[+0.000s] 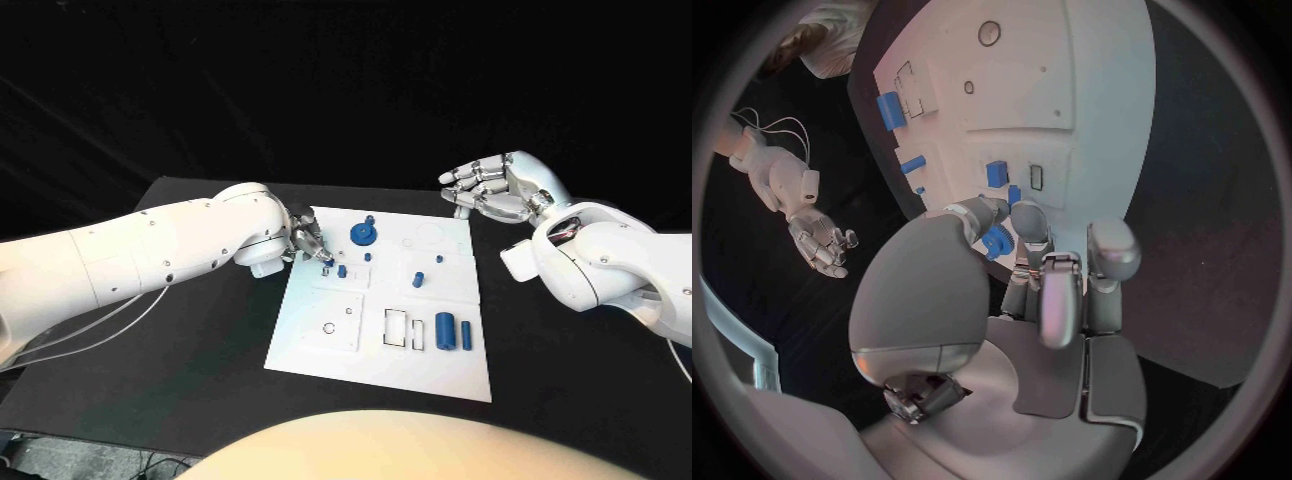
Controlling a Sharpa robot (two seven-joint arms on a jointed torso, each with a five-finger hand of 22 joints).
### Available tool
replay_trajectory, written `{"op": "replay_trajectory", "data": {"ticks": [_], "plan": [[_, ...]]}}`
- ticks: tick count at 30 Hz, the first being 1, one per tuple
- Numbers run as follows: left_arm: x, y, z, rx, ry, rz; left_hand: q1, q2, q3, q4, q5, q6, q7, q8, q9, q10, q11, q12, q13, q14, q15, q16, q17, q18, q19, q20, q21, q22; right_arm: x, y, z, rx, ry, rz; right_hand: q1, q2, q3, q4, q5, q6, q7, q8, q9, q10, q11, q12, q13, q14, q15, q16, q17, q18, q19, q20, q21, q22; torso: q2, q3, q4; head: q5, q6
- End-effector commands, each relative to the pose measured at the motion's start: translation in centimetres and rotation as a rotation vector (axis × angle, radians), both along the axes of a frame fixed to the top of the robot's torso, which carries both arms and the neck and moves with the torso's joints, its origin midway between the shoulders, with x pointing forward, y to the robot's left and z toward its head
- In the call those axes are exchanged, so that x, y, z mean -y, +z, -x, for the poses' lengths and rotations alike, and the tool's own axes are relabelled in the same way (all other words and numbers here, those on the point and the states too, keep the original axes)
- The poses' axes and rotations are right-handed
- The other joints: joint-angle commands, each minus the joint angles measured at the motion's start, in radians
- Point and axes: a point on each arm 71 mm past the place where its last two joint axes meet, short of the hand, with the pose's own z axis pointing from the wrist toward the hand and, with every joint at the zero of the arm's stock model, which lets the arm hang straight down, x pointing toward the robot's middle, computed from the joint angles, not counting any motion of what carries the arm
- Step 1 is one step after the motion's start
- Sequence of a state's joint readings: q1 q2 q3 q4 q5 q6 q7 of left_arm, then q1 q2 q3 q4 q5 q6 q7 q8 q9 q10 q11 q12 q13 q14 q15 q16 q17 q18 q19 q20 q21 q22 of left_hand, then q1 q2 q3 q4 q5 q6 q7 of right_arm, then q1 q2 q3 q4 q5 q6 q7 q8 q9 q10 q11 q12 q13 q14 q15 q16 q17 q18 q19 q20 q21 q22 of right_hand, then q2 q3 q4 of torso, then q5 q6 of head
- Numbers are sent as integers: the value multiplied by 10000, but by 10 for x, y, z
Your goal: Assemble the parts on the task board
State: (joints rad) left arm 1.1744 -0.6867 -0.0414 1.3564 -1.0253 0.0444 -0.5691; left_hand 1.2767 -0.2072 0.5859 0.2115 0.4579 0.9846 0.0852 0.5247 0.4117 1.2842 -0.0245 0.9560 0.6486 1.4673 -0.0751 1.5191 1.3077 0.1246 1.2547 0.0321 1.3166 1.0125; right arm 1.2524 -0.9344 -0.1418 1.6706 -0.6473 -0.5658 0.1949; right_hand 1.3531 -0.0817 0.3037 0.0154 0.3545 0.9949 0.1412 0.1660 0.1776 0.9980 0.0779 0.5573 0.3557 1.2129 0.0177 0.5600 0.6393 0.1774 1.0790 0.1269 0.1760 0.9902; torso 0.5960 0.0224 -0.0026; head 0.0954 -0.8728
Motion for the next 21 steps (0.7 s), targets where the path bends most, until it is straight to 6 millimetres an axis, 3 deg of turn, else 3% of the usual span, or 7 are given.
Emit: {"op": "replay_trajectory", "data": {"ticks": [1, 21], "plan": [[0, -1, -1, 247, -180, -461, 45, 79, 1564, -1527, 34, 403, -328, 43, 32, 58, -13, 40, 28, 785, -66, 68, 1596, -120, 95, -4, 37, 14, -2, 0, 1, 24, 165, -19, -36, 78, -22, 15, 52, 5, 68, 66, -15, 58, -1, -20, -13, 93, -7, -66, 14, 31, -26, 31, -42, 17, 1, 2, 1, 13, 2], [0, -10, 3, -364, -593, -1067, -9, 18, 1610, -1605, 28, 469, -347, 44, 30, 161, -32, 140, 179, 800, -79, 95, 1656, -129, 115, -18, 66, 59, -2, 0, 1, 25, 191, -34, -36, 78, -22, 15, 52, 5, 68, 66, -15, 58, -1, -20, -13, 93, -7, -66, 14, 31, -26, 31, -42, 17, -1, -10, 1, 32, 2]]}}
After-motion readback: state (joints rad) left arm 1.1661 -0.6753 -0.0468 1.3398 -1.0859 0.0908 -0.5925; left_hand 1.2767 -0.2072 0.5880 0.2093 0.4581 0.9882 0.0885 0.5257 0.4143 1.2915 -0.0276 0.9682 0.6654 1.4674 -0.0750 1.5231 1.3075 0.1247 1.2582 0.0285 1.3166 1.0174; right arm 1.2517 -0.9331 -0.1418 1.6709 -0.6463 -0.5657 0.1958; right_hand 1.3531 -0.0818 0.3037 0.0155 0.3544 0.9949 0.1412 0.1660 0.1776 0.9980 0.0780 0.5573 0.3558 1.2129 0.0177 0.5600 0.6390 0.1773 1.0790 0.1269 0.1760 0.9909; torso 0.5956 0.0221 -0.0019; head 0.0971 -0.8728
